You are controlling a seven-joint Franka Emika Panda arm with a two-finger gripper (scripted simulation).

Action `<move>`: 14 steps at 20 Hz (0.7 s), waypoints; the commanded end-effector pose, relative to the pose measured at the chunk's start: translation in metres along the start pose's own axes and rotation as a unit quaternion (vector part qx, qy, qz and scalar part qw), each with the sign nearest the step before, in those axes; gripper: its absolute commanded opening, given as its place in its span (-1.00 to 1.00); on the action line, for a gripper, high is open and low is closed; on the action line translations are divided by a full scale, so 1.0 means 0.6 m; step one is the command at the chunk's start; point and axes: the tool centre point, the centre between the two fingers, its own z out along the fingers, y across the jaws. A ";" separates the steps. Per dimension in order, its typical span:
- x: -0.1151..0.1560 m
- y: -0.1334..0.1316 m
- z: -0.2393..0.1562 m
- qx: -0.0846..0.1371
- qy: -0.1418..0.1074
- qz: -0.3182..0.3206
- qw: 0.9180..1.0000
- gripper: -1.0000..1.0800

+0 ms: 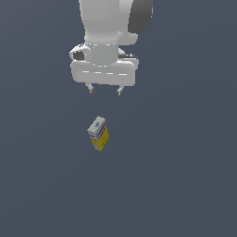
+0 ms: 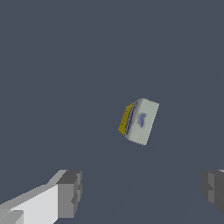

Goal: Pick up the object and move it to a goal position.

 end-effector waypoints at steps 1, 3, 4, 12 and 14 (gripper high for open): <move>0.009 0.007 0.026 0.001 -0.005 0.019 1.000 0.92; 0.018 0.015 0.051 0.002 -0.010 0.037 0.999 0.92; 0.023 0.019 0.065 0.003 -0.013 0.047 0.999 0.92; 0.047 0.051 0.167 0.003 -0.032 0.119 0.992 0.92; 0.050 0.057 0.184 0.003 -0.035 0.131 0.991 0.92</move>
